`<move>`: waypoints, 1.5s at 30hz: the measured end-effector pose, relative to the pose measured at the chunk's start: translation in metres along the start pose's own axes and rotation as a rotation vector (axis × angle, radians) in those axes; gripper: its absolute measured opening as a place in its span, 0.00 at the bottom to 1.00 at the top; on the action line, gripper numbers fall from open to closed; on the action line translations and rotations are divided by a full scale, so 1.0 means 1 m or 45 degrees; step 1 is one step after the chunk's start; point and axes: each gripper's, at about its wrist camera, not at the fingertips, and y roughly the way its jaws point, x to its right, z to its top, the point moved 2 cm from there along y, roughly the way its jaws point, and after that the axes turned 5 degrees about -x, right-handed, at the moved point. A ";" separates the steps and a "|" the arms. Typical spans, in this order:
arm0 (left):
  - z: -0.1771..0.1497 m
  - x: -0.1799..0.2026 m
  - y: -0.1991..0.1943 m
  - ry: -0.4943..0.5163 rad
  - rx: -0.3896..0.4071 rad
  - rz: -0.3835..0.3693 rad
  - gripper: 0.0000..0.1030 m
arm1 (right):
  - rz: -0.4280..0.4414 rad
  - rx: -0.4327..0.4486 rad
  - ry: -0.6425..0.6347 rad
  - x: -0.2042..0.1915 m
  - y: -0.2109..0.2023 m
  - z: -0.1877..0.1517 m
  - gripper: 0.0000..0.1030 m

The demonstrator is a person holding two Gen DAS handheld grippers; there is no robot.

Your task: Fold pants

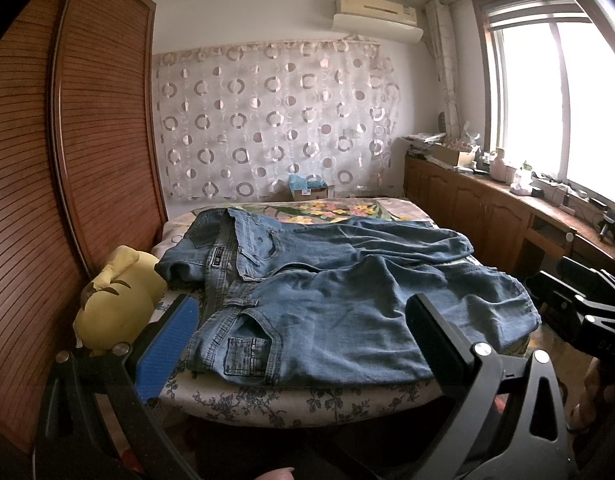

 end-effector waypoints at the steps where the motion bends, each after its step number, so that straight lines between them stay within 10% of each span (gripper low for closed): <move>1: 0.000 0.000 0.000 0.001 0.000 0.001 1.00 | 0.000 0.001 0.000 -0.001 0.000 0.000 0.85; 28: 0.000 0.006 0.030 0.060 -0.135 -0.001 1.00 | -0.025 -0.021 -0.059 0.008 0.007 -0.002 0.85; 45: -0.035 -0.076 0.105 0.079 -0.326 0.114 1.00 | -0.223 -0.154 -0.066 0.066 0.037 -0.007 0.85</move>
